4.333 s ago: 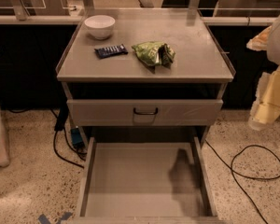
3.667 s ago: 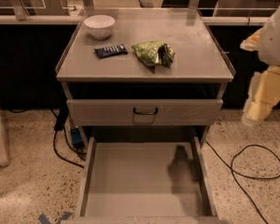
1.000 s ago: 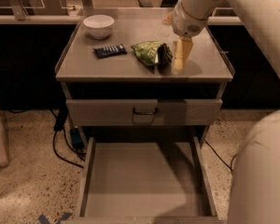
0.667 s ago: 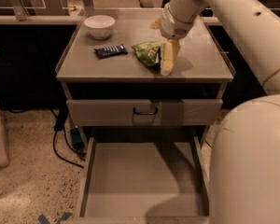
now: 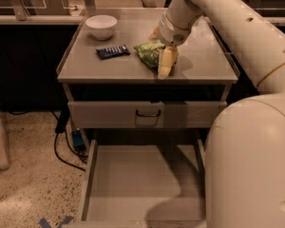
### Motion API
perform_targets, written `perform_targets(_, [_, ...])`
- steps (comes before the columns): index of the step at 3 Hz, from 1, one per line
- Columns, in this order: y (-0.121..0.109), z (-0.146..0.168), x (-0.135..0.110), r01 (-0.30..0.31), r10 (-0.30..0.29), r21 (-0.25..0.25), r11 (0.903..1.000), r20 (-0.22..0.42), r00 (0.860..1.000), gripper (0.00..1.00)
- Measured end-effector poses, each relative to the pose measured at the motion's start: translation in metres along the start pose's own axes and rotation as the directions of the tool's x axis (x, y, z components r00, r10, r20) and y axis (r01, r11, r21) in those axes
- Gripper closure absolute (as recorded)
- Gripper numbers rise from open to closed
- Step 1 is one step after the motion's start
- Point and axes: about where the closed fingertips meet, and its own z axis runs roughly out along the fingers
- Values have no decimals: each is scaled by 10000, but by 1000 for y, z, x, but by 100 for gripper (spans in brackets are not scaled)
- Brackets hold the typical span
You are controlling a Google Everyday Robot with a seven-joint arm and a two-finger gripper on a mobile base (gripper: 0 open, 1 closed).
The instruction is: Place green jalapeno chip bag into middle drawer
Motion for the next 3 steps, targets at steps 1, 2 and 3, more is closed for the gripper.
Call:
perform_targets(1, [0,0,0,0,0,0,10000,0,10000,42])
perform_targets(2, [0,0,0,0,0,0,10000,0,10000,65])
perform_targets(3, [0,0,0,0,0,-1,10000,0,10000,95])
